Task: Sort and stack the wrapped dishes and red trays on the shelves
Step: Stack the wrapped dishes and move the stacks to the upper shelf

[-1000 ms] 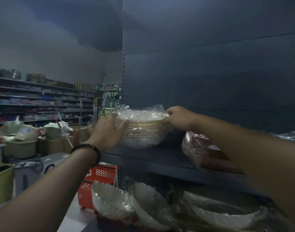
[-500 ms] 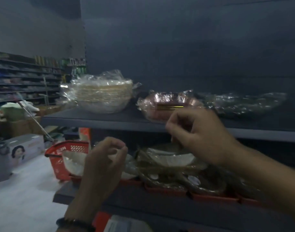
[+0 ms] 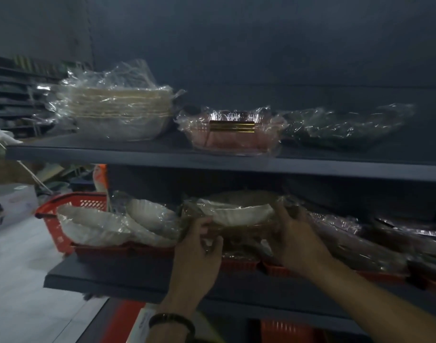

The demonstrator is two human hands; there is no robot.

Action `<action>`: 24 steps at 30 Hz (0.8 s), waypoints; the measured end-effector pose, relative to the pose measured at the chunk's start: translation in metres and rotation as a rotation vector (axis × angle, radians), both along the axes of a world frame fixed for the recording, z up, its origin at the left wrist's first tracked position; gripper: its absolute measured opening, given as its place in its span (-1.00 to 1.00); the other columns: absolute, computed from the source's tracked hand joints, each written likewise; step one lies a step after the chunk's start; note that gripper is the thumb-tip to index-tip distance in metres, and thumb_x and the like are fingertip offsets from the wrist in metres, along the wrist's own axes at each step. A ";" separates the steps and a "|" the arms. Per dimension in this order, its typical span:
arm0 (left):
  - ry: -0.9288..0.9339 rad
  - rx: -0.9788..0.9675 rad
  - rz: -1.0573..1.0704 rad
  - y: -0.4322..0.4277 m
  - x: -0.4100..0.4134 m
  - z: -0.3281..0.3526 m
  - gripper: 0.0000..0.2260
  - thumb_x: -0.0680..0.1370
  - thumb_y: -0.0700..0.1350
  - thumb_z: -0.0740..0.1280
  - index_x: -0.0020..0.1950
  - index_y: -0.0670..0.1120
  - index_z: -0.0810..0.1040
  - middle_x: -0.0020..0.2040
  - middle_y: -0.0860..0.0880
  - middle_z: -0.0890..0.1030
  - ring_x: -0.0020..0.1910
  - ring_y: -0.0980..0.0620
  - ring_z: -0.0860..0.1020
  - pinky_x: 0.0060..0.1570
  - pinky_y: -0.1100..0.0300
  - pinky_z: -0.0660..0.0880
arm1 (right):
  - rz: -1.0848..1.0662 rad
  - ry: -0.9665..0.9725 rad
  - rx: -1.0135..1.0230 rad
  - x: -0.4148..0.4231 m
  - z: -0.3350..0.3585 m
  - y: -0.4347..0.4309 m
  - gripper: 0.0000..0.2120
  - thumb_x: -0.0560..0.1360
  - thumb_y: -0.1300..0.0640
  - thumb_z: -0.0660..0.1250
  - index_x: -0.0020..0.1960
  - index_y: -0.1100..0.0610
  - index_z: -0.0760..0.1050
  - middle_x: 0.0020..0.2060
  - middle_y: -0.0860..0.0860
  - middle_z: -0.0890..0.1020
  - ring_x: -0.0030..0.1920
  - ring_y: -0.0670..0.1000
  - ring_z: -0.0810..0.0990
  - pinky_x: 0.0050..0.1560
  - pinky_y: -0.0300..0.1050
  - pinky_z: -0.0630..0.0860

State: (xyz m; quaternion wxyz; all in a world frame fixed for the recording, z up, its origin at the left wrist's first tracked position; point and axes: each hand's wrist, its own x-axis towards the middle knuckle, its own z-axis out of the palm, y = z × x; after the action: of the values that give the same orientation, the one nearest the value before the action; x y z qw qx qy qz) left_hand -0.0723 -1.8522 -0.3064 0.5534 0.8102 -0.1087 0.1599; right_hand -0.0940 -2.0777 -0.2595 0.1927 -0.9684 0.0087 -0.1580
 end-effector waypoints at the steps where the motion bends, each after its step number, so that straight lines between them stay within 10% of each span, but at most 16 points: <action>1: 0.006 0.004 -0.006 -0.002 0.003 -0.002 -0.63 0.62 -0.05 0.43 0.28 0.36 0.45 0.16 0.22 0.64 0.03 0.26 0.65 -0.08 0.44 0.48 | -0.005 0.002 -0.018 0.009 -0.002 -0.001 -0.14 0.49 -0.19 0.39 0.62 -0.24 -0.05 0.38 0.22 0.51 0.51 0.31 0.31 0.34 0.18 0.53; 8: 0.101 -0.122 -0.011 -0.003 0.023 -0.017 -0.62 0.60 0.04 0.44 0.37 0.27 0.43 0.24 0.15 0.65 0.12 0.16 0.69 0.20 0.19 0.59 | -0.074 -0.136 -0.024 0.051 -0.007 0.003 -0.77 0.63 -0.10 0.26 0.21 -0.02 0.39 0.08 0.21 0.60 0.10 0.28 0.62 0.05 0.06 0.51; 12: 0.115 -0.162 0.014 -0.004 0.021 -0.018 -0.60 0.62 -0.04 0.44 0.40 0.19 0.41 0.22 0.19 0.62 0.03 0.30 0.60 -0.05 0.50 0.49 | -0.039 -0.190 0.058 0.061 -0.006 0.007 -0.80 0.60 -0.08 0.32 0.13 0.02 0.47 -0.02 0.23 0.66 -0.04 0.29 0.65 -0.10 -0.02 0.51; 16: 0.147 -0.272 -0.001 -0.007 0.014 -0.019 -0.48 0.59 -0.06 0.49 0.51 0.13 0.41 0.26 0.27 0.54 0.06 0.20 0.62 0.17 -0.07 0.66 | -0.017 -0.259 0.151 0.058 -0.014 0.012 -0.77 0.58 -0.16 0.36 0.13 -0.05 0.50 -0.08 0.16 0.68 -0.08 0.22 0.69 -0.06 0.02 0.60; 24: 0.148 -0.453 -0.043 0.003 -0.002 -0.005 -0.27 0.57 0.00 0.51 0.66 0.16 0.21 0.31 0.29 0.48 0.12 0.33 0.56 0.32 -0.14 0.59 | 0.041 -0.481 0.207 0.019 -0.017 0.021 -0.87 0.60 -0.06 0.41 -0.01 -0.04 0.51 -0.17 -0.03 0.64 -0.09 -0.09 0.57 -0.16 -0.25 0.42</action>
State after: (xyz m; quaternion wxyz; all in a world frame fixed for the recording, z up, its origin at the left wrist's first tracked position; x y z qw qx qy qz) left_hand -0.0741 -1.8496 -0.3118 0.7307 0.6725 -0.0464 0.1084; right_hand -0.0752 -2.0568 -0.2770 0.2906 -0.8781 -0.0408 -0.3780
